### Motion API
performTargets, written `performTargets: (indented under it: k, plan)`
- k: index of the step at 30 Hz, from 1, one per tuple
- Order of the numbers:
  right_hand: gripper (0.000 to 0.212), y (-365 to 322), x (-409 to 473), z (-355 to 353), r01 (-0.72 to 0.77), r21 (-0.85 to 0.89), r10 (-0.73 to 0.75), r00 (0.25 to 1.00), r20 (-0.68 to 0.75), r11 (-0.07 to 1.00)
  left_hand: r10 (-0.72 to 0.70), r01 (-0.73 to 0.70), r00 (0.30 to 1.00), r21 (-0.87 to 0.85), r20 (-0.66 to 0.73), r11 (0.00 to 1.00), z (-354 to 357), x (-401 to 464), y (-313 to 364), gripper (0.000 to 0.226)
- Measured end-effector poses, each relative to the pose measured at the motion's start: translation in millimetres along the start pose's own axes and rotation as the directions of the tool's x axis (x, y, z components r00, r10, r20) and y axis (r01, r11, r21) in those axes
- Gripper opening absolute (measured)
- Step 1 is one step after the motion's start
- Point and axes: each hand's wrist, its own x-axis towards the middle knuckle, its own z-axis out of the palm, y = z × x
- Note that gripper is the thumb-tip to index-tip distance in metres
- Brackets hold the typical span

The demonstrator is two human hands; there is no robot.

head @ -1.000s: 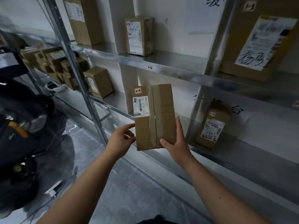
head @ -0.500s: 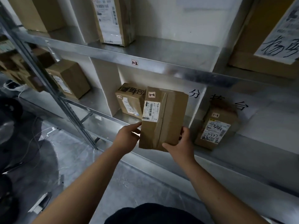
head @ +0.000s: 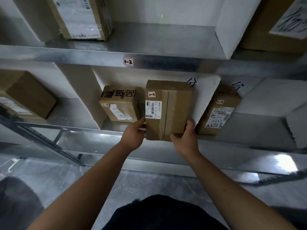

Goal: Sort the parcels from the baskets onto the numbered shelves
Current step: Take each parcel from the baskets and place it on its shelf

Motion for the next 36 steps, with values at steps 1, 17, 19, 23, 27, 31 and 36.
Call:
performTargets:
  k: [1, 17, 19, 23, 27, 31, 36]
  plan:
    - [0.075, -1.3, 0.6, 3.2, -0.014, 0.003, 0.014, 1.0, -0.014, 1.0, 0.008, -0.008, 1.0, -0.017, 0.022, 1.0, -0.3, 2.5, -0.4, 0.072]
    - [0.114, -15.9, 47.7, 38.1, -0.208, 0.007, 0.208, 0.976, -0.067, 0.978, 0.054, 0.002, 0.96, -0.198, 0.275, 0.98, -4.4, 44.7, -9.4, 0.091]
    - [0.113, -14.6, 53.0, 37.9, -0.206, -0.006, 0.206, 0.976, -0.071, 0.978, 0.059, -0.008, 0.96, -0.184, 0.273, 0.983, -3.5, 48.7, -6.4, 0.092]
    - [0.113, -14.7, 61.6, 35.1, -0.19, -0.04, 0.187, 0.98, -0.075, 0.981, 0.062, -0.022, 0.962, -0.15, 0.265, 0.988, -0.3, 53.7, 2.1, 0.092]
    - [0.114, -14.0, 63.5, 33.5, -0.171, -0.029, 0.169, 0.984, -0.058, 0.985, 0.052, -0.009, 0.965, -0.168, 0.256, 0.986, 2.0, 56.9, 5.7, 0.091]
    - [0.118, -11.8, 61.8, 33.4, -0.16, -0.038, 0.158, 0.986, -0.049, 0.986, 0.05, 0.003, 0.968, -0.211, 0.247, 0.977, 4.5, 54.3, 14.4, 0.091]
    - [0.123, -14.3, 61.2, 28.8, -0.166, -0.063, 0.165, 0.986, -0.018, 0.984, 0.021, 0.034, 0.969, -0.217, 0.247, 0.976, 5.0, 55.0, 20.8, 0.088]
